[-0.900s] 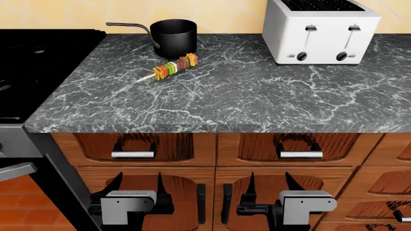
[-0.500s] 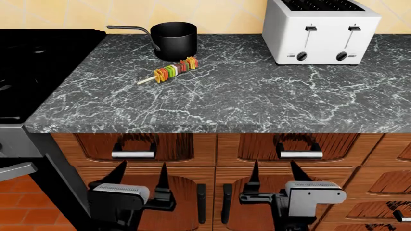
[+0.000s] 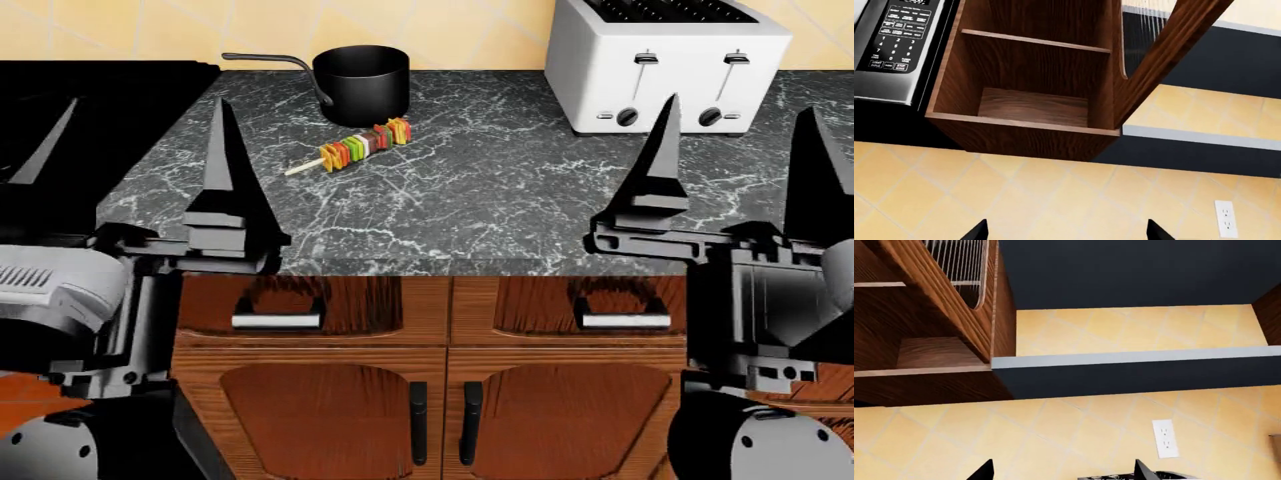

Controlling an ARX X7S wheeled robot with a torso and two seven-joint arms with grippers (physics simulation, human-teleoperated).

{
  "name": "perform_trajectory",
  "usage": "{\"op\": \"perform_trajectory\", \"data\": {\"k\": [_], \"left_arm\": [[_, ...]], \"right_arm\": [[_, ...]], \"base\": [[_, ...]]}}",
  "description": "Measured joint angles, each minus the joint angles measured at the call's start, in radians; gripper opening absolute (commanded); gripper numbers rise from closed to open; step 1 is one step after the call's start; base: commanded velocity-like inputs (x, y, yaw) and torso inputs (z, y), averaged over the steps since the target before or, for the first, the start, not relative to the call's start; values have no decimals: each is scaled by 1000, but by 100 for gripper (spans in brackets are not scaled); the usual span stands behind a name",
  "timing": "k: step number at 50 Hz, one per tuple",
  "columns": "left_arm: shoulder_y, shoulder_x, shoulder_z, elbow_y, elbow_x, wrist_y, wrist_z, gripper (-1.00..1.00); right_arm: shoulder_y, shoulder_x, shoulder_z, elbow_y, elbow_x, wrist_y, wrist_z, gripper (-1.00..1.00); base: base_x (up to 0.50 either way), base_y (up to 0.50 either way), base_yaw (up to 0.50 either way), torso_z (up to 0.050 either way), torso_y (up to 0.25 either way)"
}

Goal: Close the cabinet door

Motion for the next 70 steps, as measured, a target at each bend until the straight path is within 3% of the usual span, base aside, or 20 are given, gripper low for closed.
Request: {"op": "perform_trajectory", "data": {"k": [16, 40, 47, 70], "left_arm": [[-73, -35, -50, 122, -118, -72, -43, 100], [-79, -62, -54, 132, -186, -85, -63, 100], [-75, -74, -45, 126, -185, -73, -69, 100], [-57, -104, -8, 112, -199, -34, -89, 100]], "right_arm": [[96, 37, -8, -177, 11, 74, 34, 100], [117, 66, 13, -239, 56, 107, 58, 100], [111, 64, 19, -233, 74, 91, 64, 100], [19, 71, -22, -164, 59, -64, 54, 100]], "base": [[0, 0, 0, 0, 0], [0, 500, 0, 0, 0], [7, 70, 0, 0, 0], [492, 0, 0, 0, 0]]}}
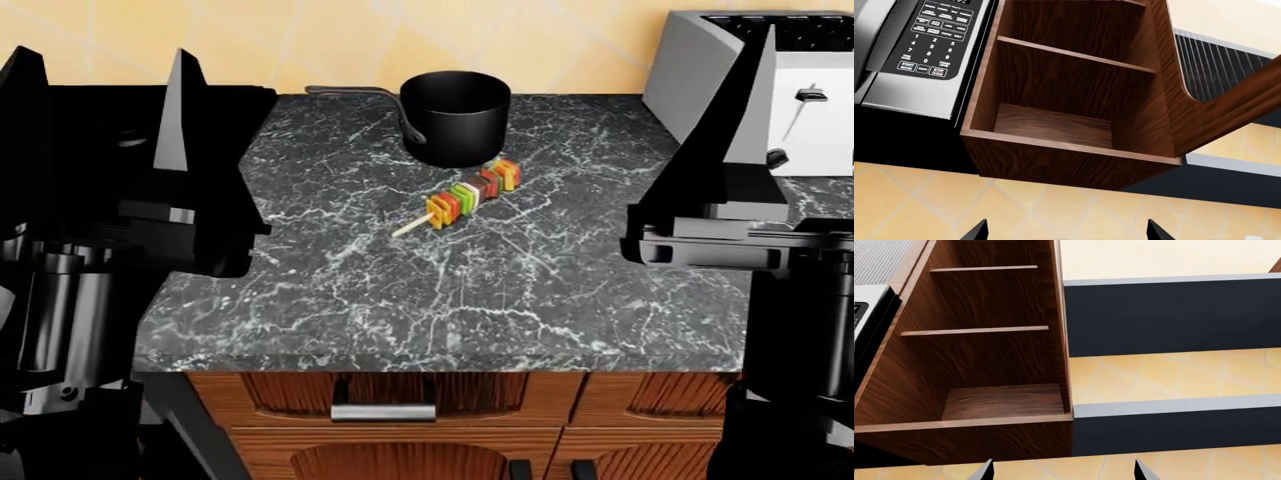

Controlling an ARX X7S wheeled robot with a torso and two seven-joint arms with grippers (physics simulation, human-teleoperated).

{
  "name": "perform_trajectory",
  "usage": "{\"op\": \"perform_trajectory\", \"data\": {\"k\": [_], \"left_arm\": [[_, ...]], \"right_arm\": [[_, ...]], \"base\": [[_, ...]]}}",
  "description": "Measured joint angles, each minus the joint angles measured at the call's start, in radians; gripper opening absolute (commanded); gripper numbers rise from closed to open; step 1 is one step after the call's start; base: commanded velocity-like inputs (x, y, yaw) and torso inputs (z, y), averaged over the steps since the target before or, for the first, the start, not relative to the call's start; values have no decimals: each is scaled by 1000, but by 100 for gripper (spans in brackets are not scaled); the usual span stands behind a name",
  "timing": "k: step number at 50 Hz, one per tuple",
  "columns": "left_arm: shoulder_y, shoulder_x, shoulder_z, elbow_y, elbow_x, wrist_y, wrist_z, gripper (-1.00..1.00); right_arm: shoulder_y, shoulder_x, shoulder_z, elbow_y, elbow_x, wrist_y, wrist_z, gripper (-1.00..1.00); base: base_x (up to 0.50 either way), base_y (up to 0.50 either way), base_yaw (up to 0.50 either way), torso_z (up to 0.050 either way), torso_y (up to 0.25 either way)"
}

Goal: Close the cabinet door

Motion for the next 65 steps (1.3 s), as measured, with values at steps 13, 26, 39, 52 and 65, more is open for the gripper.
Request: {"op": "perform_trajectory", "data": {"k": [13, 26, 39, 52, 65], "left_arm": [[5, -15, 8, -4, -23, 16, -11, 100], [7, -30, 16, -7, -33, 27, -26, 100], [9, -42, 26, -10, -33, 43, -37, 100], [15, -57, 30, -11, -39, 65, -36, 100], [18, -67, 39, -14, -44, 79, -41, 100]], "right_arm": [[-39, 2, -13, 23, -11, -60, 5, 100], [-50, 9, -20, 28, -11, -75, 16, 100], [-51, 17, -25, 27, -9, -65, 32, 100], [-51, 26, -30, 24, -9, -58, 46, 100], [-51, 35, -35, 24, -7, -59, 56, 100]], "base": [[465, 0, 0, 0, 0], [197, 0, 0, 0, 1], [87, 0, 0, 12, 0], [0, 0, 0, 50, 0], [0, 0, 0, 50, 0]]}}
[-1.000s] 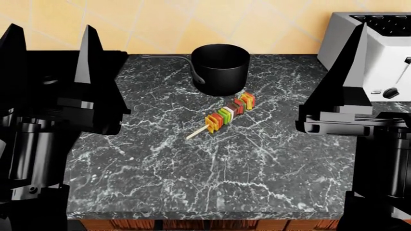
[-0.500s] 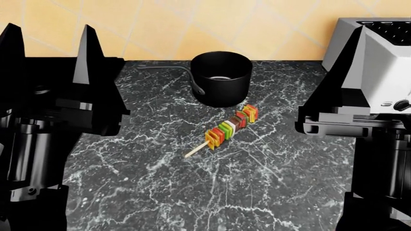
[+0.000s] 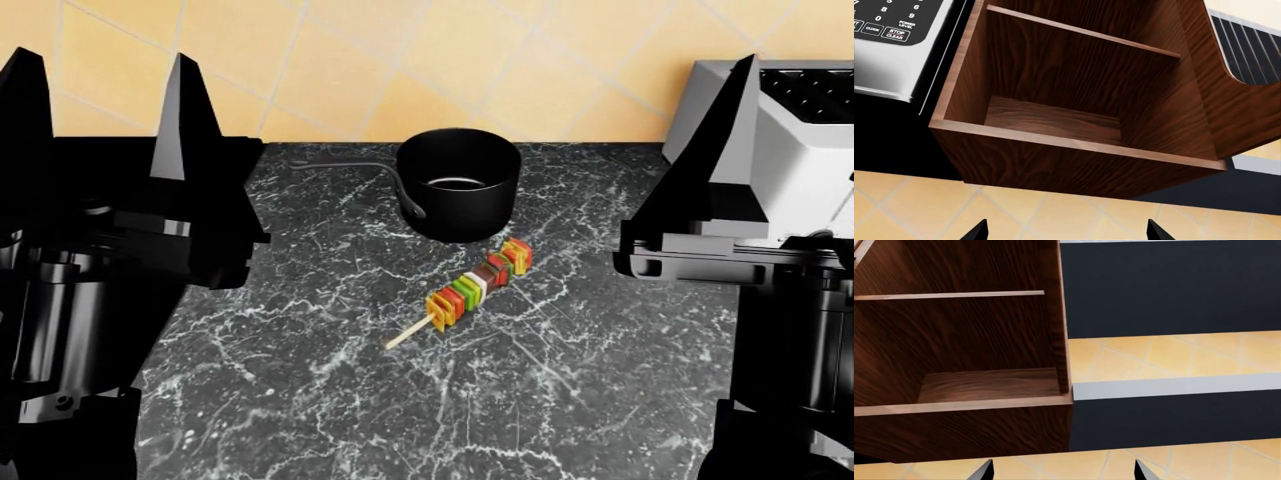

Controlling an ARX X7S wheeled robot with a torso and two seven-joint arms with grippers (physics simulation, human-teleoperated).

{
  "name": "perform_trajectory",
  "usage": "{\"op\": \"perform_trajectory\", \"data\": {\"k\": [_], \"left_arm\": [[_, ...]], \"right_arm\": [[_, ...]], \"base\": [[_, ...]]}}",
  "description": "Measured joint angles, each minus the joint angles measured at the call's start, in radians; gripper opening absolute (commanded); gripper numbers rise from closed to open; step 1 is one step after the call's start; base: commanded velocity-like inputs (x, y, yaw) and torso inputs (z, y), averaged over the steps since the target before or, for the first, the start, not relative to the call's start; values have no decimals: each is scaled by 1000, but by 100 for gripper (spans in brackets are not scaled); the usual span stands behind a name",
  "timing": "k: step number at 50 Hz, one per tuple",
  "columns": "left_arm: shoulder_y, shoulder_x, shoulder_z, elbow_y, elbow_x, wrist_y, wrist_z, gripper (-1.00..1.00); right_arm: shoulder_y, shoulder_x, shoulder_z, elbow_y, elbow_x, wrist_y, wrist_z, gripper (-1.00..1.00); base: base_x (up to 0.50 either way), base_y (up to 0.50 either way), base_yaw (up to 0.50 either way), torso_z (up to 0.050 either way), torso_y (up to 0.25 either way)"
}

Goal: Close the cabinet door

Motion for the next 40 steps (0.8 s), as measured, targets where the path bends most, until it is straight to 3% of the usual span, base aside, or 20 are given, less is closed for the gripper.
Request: {"op": "perform_trajectory", "data": {"k": [11, 15, 31, 40], "left_arm": [[-1, -6, 3, 0, -11, 5, -10, 100], [-1, -7, 4, -3, -17, 6, -15, 100], [-5, -11, -3, -10, -47, 5, -34, 100], [-8, -16, -8, -9, -65, 3, -44, 100]], "right_arm": [[0, 7, -3, 0, 6, 1, 7, 100], [0, -2, 5, -3, 23, 12, 22, 100], [240, 144, 360, -23, 544, 295, 256, 100], [341, 241, 466, -26, 727, 388, 353, 100]], "base": [[0, 0, 0, 50, 0], [0, 0, 0, 0, 0], [0, 0, 0, 0, 0], [0, 0, 0, 0, 0]]}}
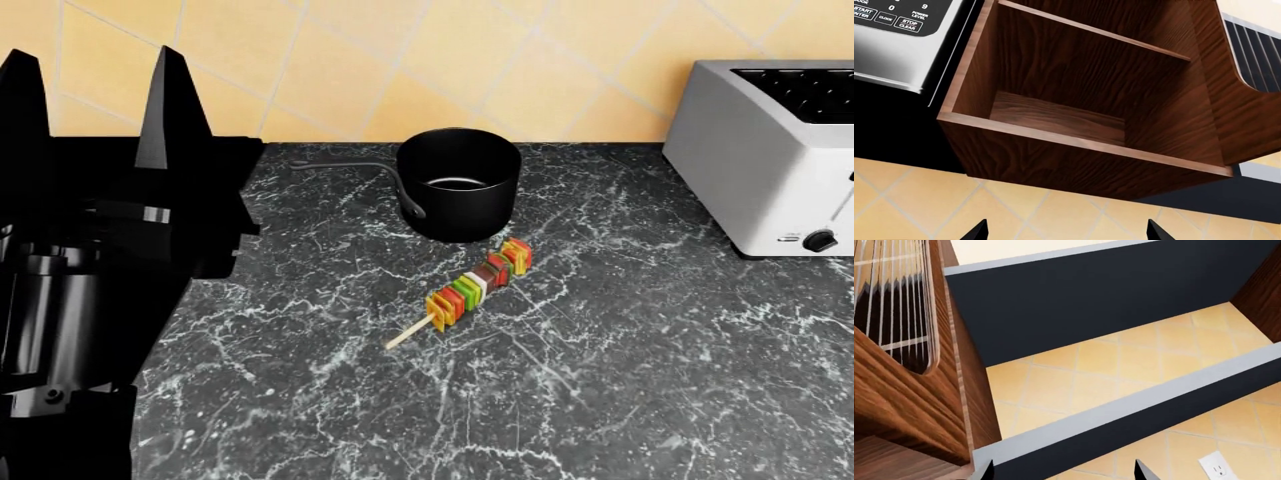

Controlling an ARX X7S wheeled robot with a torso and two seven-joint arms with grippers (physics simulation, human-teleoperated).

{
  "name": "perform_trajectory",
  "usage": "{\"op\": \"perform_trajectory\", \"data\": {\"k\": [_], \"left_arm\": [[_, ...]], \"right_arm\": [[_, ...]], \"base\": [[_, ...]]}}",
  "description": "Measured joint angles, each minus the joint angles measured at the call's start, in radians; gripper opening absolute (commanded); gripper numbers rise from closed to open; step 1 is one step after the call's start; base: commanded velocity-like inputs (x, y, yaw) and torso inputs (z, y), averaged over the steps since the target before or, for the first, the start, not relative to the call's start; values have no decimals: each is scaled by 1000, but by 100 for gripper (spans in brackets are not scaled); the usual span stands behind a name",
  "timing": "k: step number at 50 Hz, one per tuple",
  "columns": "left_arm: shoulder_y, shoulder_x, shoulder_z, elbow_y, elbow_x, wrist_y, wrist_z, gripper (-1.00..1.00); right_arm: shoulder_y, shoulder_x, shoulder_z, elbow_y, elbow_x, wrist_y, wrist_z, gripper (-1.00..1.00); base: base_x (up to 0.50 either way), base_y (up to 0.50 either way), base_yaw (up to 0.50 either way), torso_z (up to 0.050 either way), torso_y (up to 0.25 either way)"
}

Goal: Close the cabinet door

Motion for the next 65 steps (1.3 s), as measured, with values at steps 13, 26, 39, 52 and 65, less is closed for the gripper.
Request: {"op": "perform_trajectory", "data": {"k": [13, 26, 39, 52, 65], "left_arm": [[-3, -8, -4, 7, -18, -4, -13, 100], [2, -13, 2, 7, -22, 2, -15, 100], [11, -16, 11, -8, -18, 15, -8, 100], [13, -22, 14, -10, -24, 17, -12, 100], [43, -64, -48, 32, -62, 12, -39, 100]], "right_arm": [[234, 112, -47, 110, 110, 98, 63, 100], [595, 49, -284, 418, 28, 95, -14, 100], [792, -43, -549, 633, 28, 30, -120, 100], [873, -70, -682, 741, -14, 1, -180, 100], [940, -120, -757, 904, -187, -96, -266, 100]], "base": [[0, 0, 0, 0, 0], [0, 0, 0, 0, 0], [0, 0, 0, 5, 1], [4, 0, 3, 3, 0], [5, 1, 2, 2, 0]]}}
